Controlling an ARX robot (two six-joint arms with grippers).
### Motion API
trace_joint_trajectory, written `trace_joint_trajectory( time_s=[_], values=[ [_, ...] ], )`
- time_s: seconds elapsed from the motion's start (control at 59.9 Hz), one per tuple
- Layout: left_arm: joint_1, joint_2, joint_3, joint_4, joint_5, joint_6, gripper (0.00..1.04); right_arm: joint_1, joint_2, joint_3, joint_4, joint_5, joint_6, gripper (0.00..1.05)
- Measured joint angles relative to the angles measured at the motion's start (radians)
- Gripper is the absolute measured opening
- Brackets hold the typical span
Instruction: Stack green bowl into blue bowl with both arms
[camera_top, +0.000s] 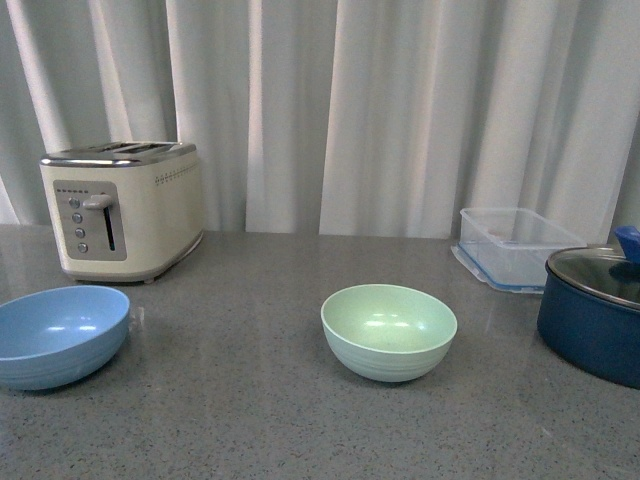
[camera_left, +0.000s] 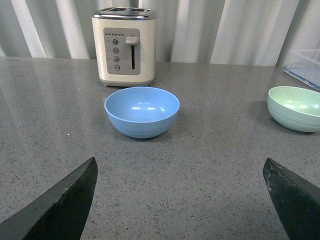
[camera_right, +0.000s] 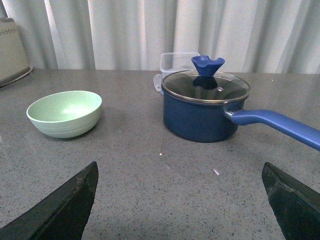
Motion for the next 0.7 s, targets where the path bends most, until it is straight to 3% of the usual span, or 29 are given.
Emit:
trace_joint_trajectory(
  time_s=[0.284,0.317,0.384,0.434,0.517,0.701],
  values=[
    [0.000,0.000,0.000,-0.001,-0.002,0.000,0.98,0.000,0.000,0.000,0.000,0.000,0.000,0.95],
    [-0.022,0.033,0.017,-0.053,-0.083,-0.020,0.98,0.000,0.000,0.000,0.000,0.000,0.000,0.95],
    [-0.070,0.233,0.135,-0.303,-0.361,-0.088,0.98,0.000,0.000,0.000,0.000,0.000,0.000,0.95],
    [-0.036,0.377,0.185,-0.357,-0.456,-0.101,0.98,0.000,0.000,0.000,0.000,-0.001,0.000,0.95],
    [0.038,0.525,0.228,-0.299,-0.439,-0.103,0.98,0.000,0.000,0.000,-0.001,0.000,0.000,0.95],
    [0.146,0.739,0.344,-0.116,-0.302,-0.083,0.98,0.000,0.000,0.000,-0.001,0.000,0.000,0.95]
  ],
)
